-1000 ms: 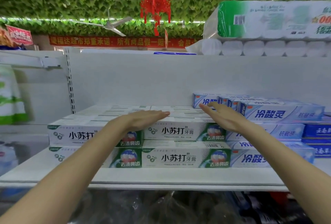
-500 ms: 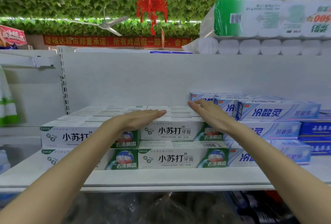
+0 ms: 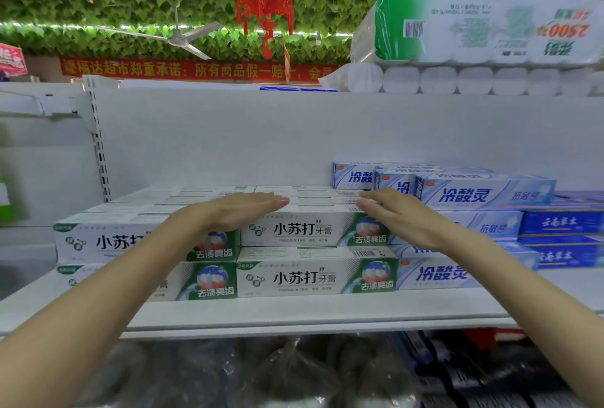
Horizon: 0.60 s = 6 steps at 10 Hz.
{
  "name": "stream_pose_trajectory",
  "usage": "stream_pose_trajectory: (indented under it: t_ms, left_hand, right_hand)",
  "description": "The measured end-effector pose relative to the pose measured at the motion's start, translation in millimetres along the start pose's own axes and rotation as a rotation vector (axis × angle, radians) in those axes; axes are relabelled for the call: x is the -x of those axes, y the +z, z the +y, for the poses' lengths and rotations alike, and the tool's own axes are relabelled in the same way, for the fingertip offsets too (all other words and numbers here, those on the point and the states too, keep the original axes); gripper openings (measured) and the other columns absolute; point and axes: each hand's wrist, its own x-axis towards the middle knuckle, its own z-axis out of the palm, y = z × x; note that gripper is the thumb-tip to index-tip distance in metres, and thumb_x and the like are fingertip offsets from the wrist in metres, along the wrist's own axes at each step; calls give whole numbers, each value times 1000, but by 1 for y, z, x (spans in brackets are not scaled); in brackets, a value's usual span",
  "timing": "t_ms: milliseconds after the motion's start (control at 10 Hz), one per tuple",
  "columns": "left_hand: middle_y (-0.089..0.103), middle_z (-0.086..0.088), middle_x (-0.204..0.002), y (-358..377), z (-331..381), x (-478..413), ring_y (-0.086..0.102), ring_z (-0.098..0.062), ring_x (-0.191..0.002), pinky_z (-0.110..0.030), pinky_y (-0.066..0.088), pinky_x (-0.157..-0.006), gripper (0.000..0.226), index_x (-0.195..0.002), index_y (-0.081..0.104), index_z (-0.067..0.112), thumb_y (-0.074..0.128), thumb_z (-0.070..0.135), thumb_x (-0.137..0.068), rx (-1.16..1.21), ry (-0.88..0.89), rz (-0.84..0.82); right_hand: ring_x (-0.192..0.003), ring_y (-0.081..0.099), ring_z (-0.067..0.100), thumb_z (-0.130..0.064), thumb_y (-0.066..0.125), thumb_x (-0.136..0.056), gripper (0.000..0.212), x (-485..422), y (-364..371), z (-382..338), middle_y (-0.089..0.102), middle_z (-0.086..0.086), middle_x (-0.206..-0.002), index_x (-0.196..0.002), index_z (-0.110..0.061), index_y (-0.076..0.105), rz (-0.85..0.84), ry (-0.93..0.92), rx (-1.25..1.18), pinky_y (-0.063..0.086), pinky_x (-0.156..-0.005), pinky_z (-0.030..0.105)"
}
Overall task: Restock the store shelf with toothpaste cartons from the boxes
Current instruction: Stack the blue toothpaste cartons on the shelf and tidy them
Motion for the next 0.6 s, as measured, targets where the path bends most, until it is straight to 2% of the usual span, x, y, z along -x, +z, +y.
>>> stream_pose_trajectory:
  t_ms: [100, 200, 300, 400, 500, 600]
  left_hand:
    - [28, 7, -157, 1, 5, 4, 26, -17, -144, -39, 16, -117, 78, -149, 31, 33, 17, 76, -86, -271, 8, 18]
    - [21, 11, -158, 0, 8, 4, 20, -15, -146, -40, 13, -120, 77, -151, 22, 34, 24, 74, -86, -416, 30, -18]
    - [13, 11, -160, 2, 7, -3, 16, -16, -147, -42, 13, -120, 71, -152, 15, 38, 37, 66, -91, -436, 6, -19]
    - [12, 10, -160, 4, 6, -7, 15, -18, -147, -44, 13, -120, 66, -151, 13, 40, 41, 59, -94, -418, -3, -7]
    - [15, 7, -160, 4, 9, -6, 16, -21, -147, -45, 14, -120, 67, -152, 15, 38, 42, 57, -94, -420, -27, -9]
    - [18, 5, -160, 3, 16, -3, 18, -21, -146, -44, 16, -119, 71, -153, 15, 33, 44, 58, -93, -463, -30, -9]
  right_hand:
    - [-132, 38, 16, -62, 29, -91, 68, 17, 5, 1, 42, -1, -146, -145, -20, 36, -40, -19, 241, 29, -107, 30]
    - [-136, 32, 18, -75, 19, -83, 88, 19, 18, 2, 34, 1, -152, -149, -17, 26, -18, -42, 363, 24, -111, 31]
    - [-135, 33, 20, -90, -12, -63, 119, 13, 29, 7, 35, 2, -150, -148, -16, 25, 45, -54, 444, 22, -112, 34]
    - [-142, 25, 18, -90, -20, -56, 125, 10, 35, 13, 29, 0, -154, -149, -17, 20, 72, -39, 467, 13, -117, 38]
    - [-145, 17, 15, -92, -20, -51, 127, 12, 35, 12, 22, -2, -157, -151, -21, 15, 75, -16, 429, 8, -119, 45]
    - [-147, 6, 16, -94, -20, -46, 129, 20, 39, 9, 11, -1, -160, -152, -23, 5, 89, -24, 489, 4, -119, 46]
